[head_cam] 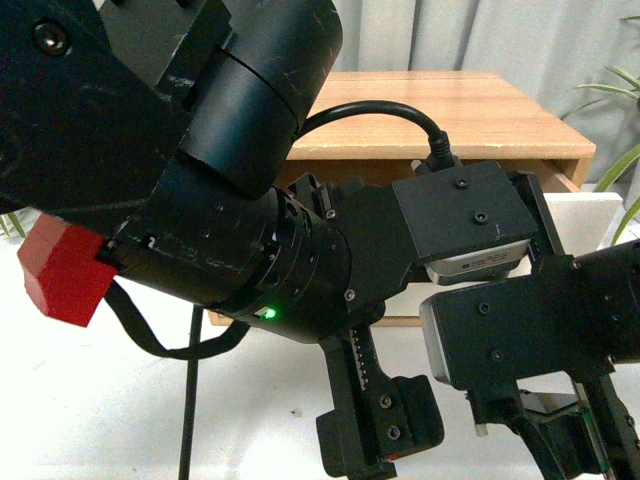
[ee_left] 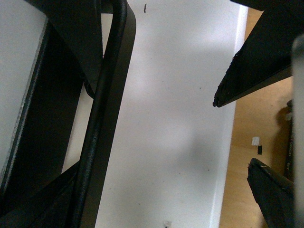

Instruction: Pull drawer

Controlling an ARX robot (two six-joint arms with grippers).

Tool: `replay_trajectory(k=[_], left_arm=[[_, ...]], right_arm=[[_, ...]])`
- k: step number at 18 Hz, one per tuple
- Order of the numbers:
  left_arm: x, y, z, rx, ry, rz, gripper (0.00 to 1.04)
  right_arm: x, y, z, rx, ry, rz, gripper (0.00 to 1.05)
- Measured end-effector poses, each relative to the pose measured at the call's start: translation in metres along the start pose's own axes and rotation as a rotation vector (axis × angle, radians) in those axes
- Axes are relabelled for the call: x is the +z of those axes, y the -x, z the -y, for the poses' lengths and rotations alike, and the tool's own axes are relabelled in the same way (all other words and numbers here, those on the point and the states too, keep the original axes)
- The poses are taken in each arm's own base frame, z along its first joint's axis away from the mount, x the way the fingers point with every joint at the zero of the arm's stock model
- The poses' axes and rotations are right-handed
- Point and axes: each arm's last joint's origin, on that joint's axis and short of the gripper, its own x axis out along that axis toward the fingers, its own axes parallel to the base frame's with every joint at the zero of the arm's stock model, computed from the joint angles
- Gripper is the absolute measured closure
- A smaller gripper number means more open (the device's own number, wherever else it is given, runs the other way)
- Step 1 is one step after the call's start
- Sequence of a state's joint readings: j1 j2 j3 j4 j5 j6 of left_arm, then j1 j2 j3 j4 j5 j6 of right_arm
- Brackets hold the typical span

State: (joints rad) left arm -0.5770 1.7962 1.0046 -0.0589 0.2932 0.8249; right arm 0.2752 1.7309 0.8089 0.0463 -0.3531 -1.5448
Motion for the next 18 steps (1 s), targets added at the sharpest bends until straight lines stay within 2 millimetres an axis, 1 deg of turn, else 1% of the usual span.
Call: replay_trajectory(k=[6, 9, 14, 17, 18], left_arm=[[-0.015, 0.028, 0.033, 0.02, 0.065, 0.036, 0.07], [-0.014, 0.031, 0.042, 0.009, 0.073, 0.041, 0.07], [-0.013, 0.033, 0.04, 0.013, 0.105, 0.045, 0.07], [-0.01, 0.046, 0.036, 0.016, 0.141, 0.08, 0.07], [-0.004, 0.057, 0.033, 0.035, 0.151, 0.118, 0.07]], right_arm=[[0.011, 0.026, -0.032, -0.01, 0.002, 0.011, 0.06], [0.014, 0.035, -0.04, 0.002, -0.013, 0.02, 0.06], [0.015, 0.037, -0.037, -0.022, -0.028, 0.022, 0.06], [0.012, 0.046, -0.029, -0.066, -0.059, 0.009, 0.06], [0.013, 0.051, -0.025, -0.091, -0.063, 0.008, 0.06]])
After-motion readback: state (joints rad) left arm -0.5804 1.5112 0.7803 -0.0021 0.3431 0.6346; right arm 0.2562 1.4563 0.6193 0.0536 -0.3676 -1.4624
